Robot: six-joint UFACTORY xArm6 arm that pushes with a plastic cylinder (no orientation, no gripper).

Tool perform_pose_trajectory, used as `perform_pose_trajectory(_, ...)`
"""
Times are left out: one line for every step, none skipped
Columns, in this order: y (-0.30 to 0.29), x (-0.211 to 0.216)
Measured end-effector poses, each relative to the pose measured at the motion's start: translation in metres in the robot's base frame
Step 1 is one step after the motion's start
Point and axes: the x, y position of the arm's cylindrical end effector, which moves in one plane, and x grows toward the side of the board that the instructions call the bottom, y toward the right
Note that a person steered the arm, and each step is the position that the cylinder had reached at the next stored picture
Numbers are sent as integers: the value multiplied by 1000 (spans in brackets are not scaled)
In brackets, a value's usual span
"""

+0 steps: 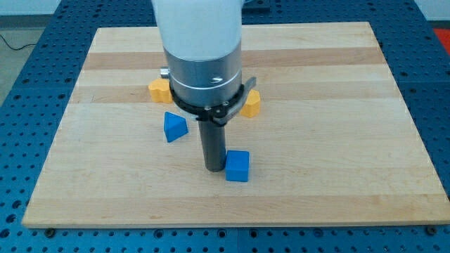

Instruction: Slightly push the blue triangle towards bottom of the board

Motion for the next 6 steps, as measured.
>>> perform_pose_trajectory(9,0)
perform_pose_trajectory(10,0)
perform_pose_trajectory(10,-16)
perform_pose_trajectory(10,-45)
perform_pose_trajectory(5,-79)
perform_pose_trajectory(-10,-98)
